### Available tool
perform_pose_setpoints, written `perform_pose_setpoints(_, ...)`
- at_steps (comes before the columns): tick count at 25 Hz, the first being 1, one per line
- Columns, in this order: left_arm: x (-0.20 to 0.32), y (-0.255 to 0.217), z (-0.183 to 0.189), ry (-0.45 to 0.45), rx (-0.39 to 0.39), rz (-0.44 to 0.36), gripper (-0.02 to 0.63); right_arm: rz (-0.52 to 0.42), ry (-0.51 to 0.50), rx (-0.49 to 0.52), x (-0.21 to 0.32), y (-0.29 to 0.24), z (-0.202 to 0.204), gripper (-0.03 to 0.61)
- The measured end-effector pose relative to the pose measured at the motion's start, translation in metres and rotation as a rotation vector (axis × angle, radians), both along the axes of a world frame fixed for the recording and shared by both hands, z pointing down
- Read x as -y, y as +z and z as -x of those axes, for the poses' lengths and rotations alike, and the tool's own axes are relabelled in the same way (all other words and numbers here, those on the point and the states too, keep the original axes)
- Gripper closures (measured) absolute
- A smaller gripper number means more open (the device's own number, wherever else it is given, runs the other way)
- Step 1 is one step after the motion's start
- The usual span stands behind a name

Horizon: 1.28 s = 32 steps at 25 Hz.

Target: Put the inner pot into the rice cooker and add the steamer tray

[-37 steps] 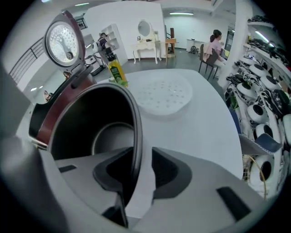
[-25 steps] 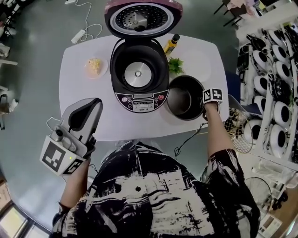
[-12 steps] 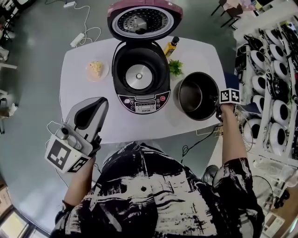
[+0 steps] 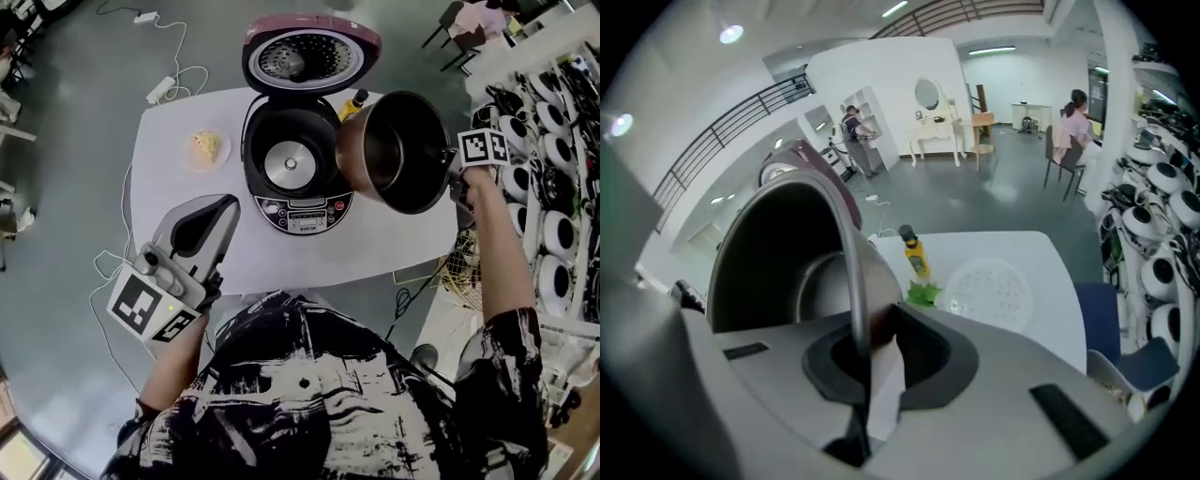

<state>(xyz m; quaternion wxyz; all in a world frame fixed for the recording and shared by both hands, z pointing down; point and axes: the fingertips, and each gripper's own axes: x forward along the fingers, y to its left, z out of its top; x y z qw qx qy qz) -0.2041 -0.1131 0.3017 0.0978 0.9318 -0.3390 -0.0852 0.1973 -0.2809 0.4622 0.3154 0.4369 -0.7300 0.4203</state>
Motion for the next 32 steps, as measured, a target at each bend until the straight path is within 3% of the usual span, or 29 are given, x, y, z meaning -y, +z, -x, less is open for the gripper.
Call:
perform_pose_setpoints(6, -0.005, -0.003, 0.031, -0.050, -0.010, -0.006, 0.609, -0.001, -0.119, 0.033, 0.033, -0.002, 0.100, 0.571)
perform_pose_setpoints(11, -0.010, 0.000, 0.060, -0.097, -0.011, -0.005, 0.609, 0.026, -0.135, 0.014, 0.044, 0.026, 0.147, 0.569)
perform_pose_setpoints(19, -0.013, 0.006, 0.099, -0.165, -0.009, 0.001, 0.609, 0.075, -0.123, -0.094, 0.048, 0.080, 0.173, 0.568)
perform_pose_setpoints(32, -0.011, 0.013, 0.119, -0.162, -0.009, 0.021, 0.609, 0.052, -0.090, -0.313, 0.053, 0.112, 0.173, 0.569)
